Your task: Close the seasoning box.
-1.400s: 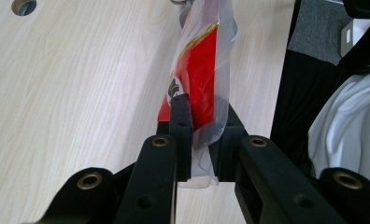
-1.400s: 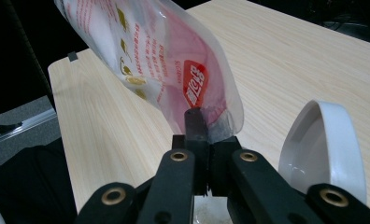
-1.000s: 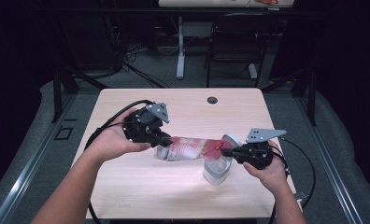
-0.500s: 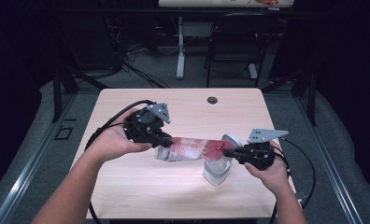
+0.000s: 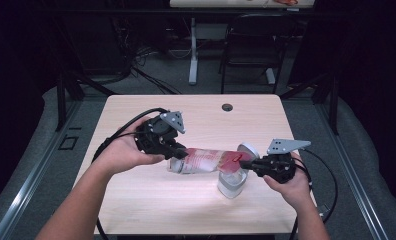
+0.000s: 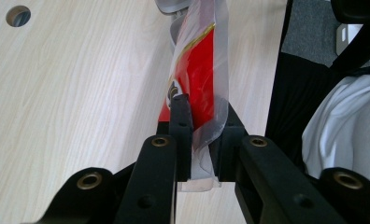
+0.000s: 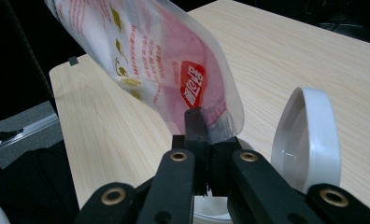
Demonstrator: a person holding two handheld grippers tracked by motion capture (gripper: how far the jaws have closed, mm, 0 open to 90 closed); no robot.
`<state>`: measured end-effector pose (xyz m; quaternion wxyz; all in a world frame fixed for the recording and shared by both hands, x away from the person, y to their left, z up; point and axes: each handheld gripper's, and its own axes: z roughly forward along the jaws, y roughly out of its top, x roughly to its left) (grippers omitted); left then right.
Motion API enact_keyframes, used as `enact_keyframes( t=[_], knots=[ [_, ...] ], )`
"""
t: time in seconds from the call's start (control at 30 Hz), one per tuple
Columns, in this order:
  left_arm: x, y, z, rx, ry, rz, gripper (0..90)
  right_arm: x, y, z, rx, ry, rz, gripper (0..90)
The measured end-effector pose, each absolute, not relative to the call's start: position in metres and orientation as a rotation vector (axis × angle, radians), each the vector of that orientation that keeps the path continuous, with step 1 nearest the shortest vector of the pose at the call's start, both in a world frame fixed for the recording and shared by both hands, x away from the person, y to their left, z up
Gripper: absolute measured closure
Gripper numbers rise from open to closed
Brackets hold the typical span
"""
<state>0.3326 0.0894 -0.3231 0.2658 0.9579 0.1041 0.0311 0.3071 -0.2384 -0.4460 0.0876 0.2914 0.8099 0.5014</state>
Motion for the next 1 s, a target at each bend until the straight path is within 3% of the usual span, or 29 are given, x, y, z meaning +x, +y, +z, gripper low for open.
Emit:
enact_keyframes(
  t=[1.0],
  knots=[
    [0.3346, 0.0845, -0.3208, 2.584, 0.275, 0.086, 80.4, 0.3096, -0.2418, -0.4493, 0.885, 2.406, 1.502, 89.6]
  ],
)
